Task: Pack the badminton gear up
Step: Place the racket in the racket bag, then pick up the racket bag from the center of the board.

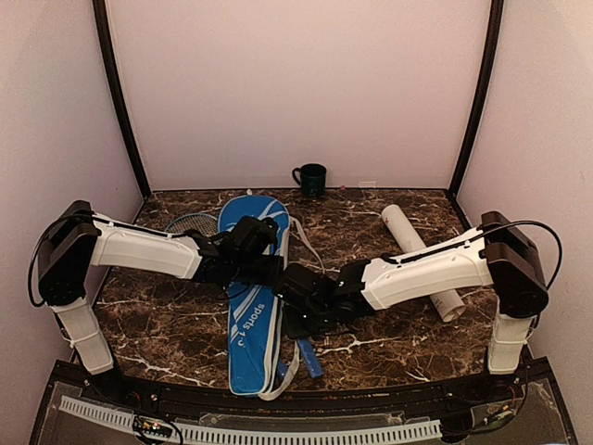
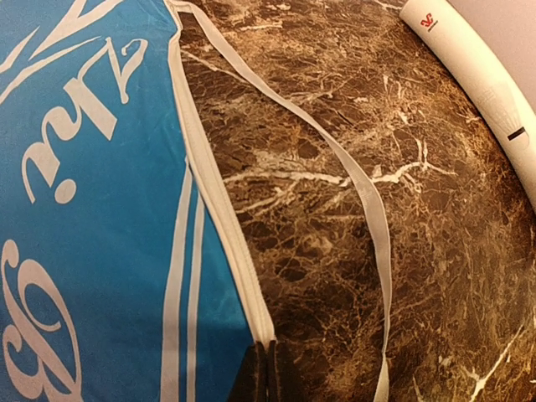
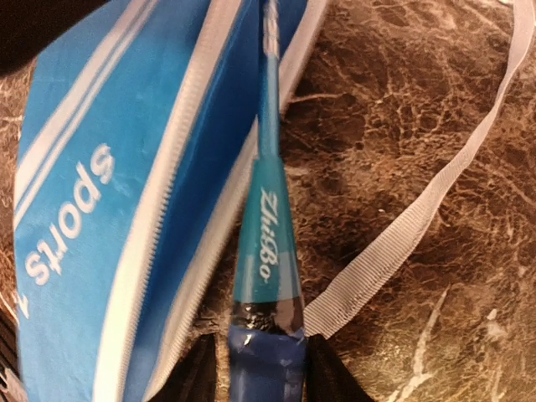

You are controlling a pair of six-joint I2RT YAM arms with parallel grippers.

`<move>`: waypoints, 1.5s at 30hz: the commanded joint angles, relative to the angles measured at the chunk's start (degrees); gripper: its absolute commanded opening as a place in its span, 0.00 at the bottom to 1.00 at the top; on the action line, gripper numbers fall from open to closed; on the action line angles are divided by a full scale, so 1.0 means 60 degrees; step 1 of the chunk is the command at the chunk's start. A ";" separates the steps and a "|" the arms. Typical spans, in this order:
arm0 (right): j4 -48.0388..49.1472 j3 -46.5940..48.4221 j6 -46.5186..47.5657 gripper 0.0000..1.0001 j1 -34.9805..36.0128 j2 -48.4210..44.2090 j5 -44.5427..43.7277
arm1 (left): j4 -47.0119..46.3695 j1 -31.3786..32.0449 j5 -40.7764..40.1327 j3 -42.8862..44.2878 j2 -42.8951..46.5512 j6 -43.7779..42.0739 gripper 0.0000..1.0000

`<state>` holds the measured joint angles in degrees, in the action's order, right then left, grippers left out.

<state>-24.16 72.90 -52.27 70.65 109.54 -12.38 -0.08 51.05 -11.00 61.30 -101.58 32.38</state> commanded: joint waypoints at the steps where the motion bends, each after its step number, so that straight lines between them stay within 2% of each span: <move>1: 0.0916 -0.0528 0.0346 0.44 -0.0129 -0.0524 0.0526 | 0.0037 -0.0027 0.0405 -0.0109 0.0027 -0.0063 0.00; 4: 0.1046 -0.1011 0.0518 0.52 -0.0130 -0.0855 0.0796 | 0.0049 -0.0119 0.0527 -0.0083 0.0040 -0.0124 0.00; 7: 0.1226 -0.1691 0.0713 0.55 -0.0122 -0.1282 0.1116 | 0.0064 -0.0156 0.0546 -0.0080 0.0104 -0.0188 0.00; 13: 0.1523 -0.2795 0.0962 0.50 -0.0120 -0.2255 0.2186 | 0.0072 -0.0201 0.0592 -0.0050 0.0158 -0.0197 0.00; 15: 0.1729 -0.3153 0.0884 0.46 -0.0103 -0.2403 0.2593 | 0.0058 -0.0209 0.0642 -0.0037 0.0156 -0.0184 0.00; 19: 0.2154 -0.3721 0.0656 0.45 -0.0080 -0.2390 0.3043 | 0.0057 -0.0217 0.0636 -0.0036 0.0158 -0.0179 0.00; 37: 0.1973 -0.2648 0.0485 0.41 0.0583 -0.0998 0.3007 | 0.0101 -0.0216 0.0675 -0.0019 0.0187 -0.0197 0.00; 39: 0.1924 -0.2591 0.0364 0.37 0.0602 -0.0934 0.2955 | 0.0101 -0.0217 0.0676 -0.0008 0.0201 -0.0229 0.00; 41: 0.1795 -0.2584 0.0224 0.24 0.0602 -0.0971 0.2781 | 0.0160 -0.0217 0.0706 0.0032 0.0236 -0.0300 0.00; 42: 0.1761 -0.2596 0.0153 0.18 0.0606 -0.1011 0.2686 | 0.0245 -0.0217 0.0701 0.0086 0.0264 -0.0405 0.05; 45: 0.1632 -0.2586 0.0004 0.12 0.0608 -0.1277 0.2498 | 0.1205 -0.0121 0.0448 0.0377 0.0498 -0.0630 0.29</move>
<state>-12.25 56.93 -52.53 73.56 102.50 4.47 1.10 49.98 -7.35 61.32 -101.58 30.85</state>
